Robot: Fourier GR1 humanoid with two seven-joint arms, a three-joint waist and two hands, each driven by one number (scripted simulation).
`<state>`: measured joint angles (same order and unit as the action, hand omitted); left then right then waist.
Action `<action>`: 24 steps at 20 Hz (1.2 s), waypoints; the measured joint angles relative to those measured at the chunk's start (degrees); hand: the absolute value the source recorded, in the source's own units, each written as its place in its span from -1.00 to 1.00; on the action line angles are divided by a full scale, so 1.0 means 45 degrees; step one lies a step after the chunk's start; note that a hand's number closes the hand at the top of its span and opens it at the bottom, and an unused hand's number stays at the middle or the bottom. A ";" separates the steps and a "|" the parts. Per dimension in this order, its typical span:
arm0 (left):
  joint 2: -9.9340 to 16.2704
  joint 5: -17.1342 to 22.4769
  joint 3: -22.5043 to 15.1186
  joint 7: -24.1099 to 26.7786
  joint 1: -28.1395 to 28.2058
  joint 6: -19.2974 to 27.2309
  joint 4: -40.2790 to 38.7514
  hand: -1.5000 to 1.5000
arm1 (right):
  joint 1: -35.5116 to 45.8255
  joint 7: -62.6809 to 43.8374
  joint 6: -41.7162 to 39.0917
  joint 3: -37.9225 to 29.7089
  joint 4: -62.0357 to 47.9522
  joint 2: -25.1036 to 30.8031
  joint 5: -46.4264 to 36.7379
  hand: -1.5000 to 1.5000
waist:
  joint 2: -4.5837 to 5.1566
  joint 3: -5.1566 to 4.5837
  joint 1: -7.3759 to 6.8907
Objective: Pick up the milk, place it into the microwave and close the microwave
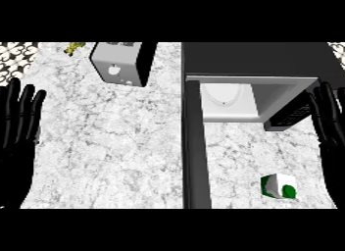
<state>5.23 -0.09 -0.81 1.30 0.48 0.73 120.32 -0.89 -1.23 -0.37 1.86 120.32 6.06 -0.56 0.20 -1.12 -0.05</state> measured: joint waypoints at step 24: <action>-0.0548 0.0196 -0.3940 0.2007 0.7975 0.1183 0.3604 -1.00 | -0.9720 0.4789 -0.6580 -0.2646 0.3483 0.0219 0.3646 -1.00 | -0.0152 0.0246 0.0049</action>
<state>2.76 0.79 -18.54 10.33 36.37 6.05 136.54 -44.63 20.32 -29.98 -10.05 135.99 7.05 15.84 -0.48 -0.01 0.16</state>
